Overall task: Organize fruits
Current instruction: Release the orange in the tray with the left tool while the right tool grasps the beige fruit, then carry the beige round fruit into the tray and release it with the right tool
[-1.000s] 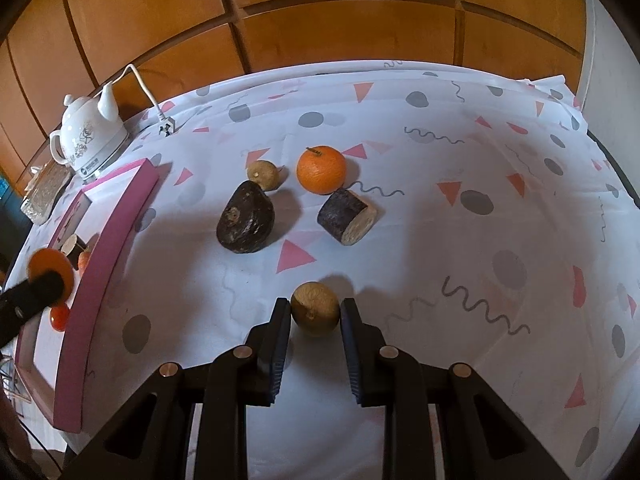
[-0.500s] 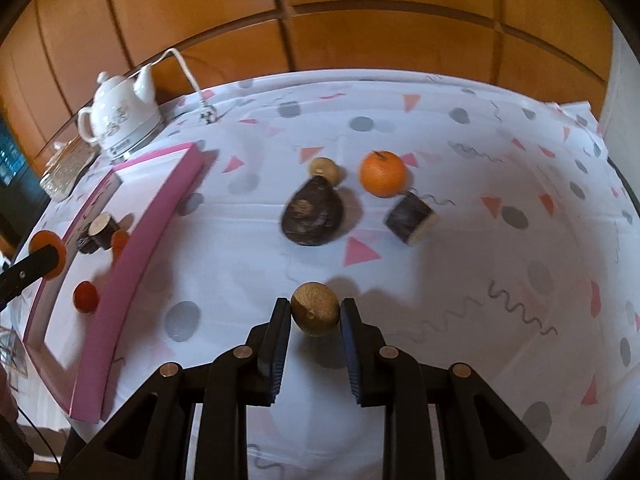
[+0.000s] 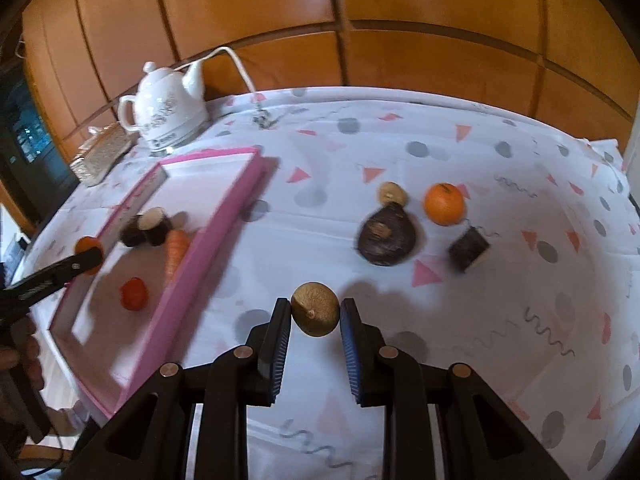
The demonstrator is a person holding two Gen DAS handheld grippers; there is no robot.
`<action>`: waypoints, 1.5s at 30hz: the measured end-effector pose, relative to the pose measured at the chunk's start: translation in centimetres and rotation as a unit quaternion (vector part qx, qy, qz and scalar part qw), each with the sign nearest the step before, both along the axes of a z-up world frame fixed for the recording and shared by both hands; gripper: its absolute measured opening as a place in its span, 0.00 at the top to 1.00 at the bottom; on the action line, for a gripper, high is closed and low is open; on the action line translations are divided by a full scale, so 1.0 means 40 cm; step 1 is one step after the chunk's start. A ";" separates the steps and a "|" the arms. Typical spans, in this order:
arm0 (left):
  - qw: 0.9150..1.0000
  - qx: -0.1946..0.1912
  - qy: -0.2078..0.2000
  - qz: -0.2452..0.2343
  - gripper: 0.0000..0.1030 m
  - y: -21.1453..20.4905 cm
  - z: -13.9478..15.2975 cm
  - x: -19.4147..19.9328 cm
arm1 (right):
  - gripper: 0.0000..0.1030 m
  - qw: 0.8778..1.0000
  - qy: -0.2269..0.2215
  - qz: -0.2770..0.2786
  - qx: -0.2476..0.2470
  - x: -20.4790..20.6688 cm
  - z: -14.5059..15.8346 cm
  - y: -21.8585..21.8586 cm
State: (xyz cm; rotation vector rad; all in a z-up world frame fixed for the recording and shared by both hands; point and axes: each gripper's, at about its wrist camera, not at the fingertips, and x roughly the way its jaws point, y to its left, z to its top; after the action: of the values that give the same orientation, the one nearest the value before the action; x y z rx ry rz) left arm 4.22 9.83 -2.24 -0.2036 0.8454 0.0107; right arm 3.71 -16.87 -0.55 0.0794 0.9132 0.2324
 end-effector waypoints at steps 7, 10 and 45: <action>1.000 0.000 -0.001 0.019 0.54 0.018 0.004 -0.008 | 0.76 0.997 -0.017 0.071 0.021 -0.020 0.051 0.113; 1.000 -0.004 -0.006 0.021 0.48 0.019 0.014 -0.016 | 0.76 0.993 -0.021 0.117 0.028 -0.033 0.068 0.177; 0.999 0.006 -0.026 -0.018 0.46 -0.046 0.065 -0.039 | 0.73 0.993 -0.013 0.117 0.030 -0.054 0.042 0.227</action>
State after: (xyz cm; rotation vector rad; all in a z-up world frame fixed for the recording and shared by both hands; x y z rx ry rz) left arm 2.67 8.01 0.36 -0.1768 0.7961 -0.0243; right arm 1.53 -7.79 1.13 0.0236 0.8889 0.4784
